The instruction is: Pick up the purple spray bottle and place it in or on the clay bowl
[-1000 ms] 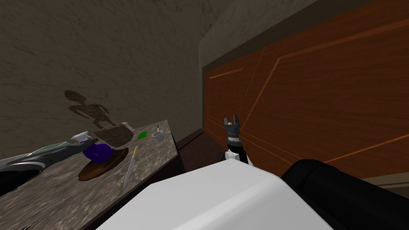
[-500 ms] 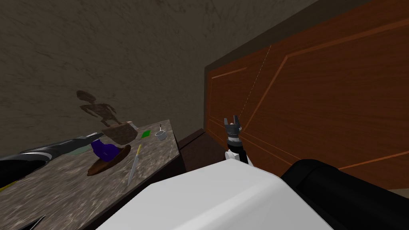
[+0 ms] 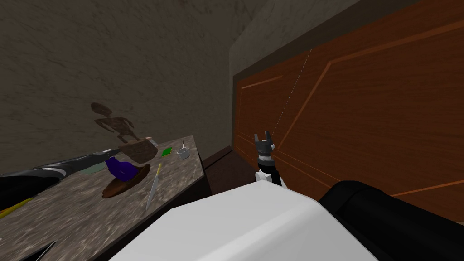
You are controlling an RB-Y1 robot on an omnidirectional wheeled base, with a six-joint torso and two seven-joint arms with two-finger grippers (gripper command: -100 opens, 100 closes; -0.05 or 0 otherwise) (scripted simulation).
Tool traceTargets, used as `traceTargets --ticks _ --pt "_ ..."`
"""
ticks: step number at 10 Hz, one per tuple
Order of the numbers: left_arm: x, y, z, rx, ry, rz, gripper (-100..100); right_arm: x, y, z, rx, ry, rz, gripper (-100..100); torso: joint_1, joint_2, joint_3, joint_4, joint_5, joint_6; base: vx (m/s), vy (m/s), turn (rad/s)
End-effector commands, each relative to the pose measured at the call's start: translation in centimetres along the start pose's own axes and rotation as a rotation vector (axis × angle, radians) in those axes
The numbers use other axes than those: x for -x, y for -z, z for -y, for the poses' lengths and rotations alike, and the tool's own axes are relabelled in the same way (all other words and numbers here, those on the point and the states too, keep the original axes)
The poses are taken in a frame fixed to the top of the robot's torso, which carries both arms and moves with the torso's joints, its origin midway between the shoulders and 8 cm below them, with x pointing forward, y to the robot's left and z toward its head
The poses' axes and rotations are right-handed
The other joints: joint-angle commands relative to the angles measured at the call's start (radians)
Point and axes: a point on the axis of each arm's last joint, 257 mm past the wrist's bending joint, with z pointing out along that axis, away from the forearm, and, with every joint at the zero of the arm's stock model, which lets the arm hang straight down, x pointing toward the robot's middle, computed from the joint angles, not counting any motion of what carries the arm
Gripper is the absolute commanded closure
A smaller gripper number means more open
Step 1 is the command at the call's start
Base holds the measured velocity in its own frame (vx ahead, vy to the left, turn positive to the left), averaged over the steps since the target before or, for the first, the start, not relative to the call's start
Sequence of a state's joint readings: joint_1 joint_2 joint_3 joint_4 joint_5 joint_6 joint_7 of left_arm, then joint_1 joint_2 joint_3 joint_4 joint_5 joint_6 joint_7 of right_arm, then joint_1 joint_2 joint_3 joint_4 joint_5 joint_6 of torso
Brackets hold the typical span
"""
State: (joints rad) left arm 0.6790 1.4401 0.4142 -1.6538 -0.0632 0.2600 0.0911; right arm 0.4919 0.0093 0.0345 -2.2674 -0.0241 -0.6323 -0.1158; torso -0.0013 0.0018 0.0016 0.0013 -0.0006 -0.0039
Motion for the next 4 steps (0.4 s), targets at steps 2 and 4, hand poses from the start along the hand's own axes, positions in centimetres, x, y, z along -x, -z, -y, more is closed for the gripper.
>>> traceTargets --ticks 2,4 --pt "0.0 0.0 0.0 0.0 0.0 0.0 0 0.0 0.0 0.0 0.0 0.0 0.0 0 0.0 0.0 0.0 0.0 0.0 0.0 0.0 0.0 0.0" --pt "0.0 0.0 0.0 0.0 0.0 0.0 0 0.0 0.0 0.0 0.0 0.0 0.0 0 0.0 0.0 0.0 0.0 0.0 0.0 0.0 0.0 0.0"
